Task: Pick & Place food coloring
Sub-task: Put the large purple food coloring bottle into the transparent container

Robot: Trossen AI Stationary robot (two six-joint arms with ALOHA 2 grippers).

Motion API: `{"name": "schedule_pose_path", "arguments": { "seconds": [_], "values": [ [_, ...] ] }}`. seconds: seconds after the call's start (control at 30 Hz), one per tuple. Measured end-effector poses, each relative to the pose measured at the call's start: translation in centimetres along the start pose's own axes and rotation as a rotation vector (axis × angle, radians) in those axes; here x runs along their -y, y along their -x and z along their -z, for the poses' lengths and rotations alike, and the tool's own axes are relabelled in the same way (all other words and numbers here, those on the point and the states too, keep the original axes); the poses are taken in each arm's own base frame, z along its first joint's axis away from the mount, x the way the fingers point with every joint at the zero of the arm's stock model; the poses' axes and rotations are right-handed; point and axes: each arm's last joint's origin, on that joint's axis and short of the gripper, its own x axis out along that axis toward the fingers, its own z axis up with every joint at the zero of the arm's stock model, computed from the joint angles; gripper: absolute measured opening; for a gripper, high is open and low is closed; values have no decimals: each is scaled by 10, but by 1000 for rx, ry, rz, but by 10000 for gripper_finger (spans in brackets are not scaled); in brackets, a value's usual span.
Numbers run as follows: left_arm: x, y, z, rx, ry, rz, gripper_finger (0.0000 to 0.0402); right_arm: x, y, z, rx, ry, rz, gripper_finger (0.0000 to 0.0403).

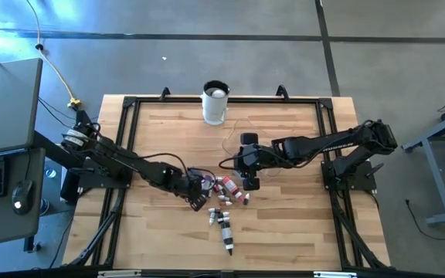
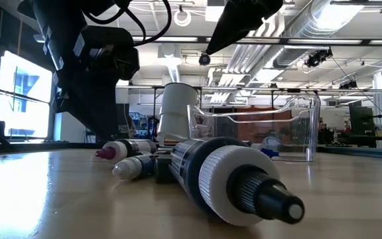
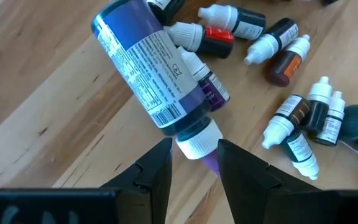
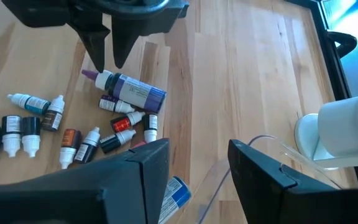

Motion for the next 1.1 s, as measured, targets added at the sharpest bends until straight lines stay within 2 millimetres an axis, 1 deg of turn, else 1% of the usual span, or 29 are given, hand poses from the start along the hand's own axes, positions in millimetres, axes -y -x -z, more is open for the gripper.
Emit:
{"name": "schedule_pose_path", "arguments": {
  "seconds": [0.17, 0.43, 0.6, 0.7, 0.97, 1.1],
  "values": [
    [1, -3, 1, -24, -2, 10, 127, 0, 0, 0, 2, -1, 0, 158],
    [-1, -4, 8, -195, -4, 54, 127, 0, 0, 0, 4, -1, -3, 158],
    [-7, -3, 12, -254, -6, 2, 127, 0, 0, 0, 4, -1, -3, 158],
    [-7, -3, 12, -252, 24, 1, 127, 0, 0, 0, 4, -1, -3, 158],
    [5, -4, 4, -147, 27, 114, 127, 0, 0, 0, 5, -1, -3, 158],
    [3, -9, 5, -130, 26, 77, 127, 0, 0, 0, 4, -1, -3, 158]
  ]
}}
